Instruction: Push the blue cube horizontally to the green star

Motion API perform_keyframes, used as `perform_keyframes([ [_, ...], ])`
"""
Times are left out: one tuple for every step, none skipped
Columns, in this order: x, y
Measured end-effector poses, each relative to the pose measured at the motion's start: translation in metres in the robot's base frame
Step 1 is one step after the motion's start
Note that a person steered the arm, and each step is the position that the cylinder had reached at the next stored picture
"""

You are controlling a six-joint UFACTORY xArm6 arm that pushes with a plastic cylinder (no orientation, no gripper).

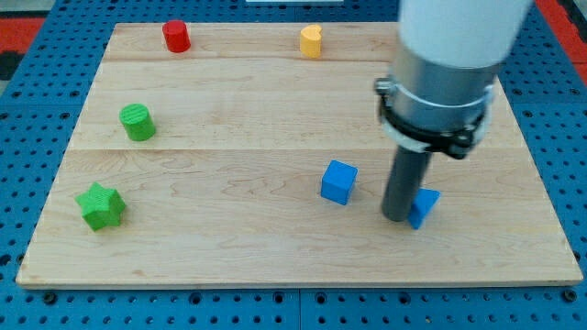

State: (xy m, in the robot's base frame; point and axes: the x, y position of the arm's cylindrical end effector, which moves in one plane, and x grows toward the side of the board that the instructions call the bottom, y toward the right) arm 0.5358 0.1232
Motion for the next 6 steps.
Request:
perform_keyframes([
  [-0.008, 0.021],
  [-0.055, 0.020],
  [-0.070, 0.002],
  [-0.063, -0.036],
  [-0.054, -0.079],
  [-0.014, -0.085],
])
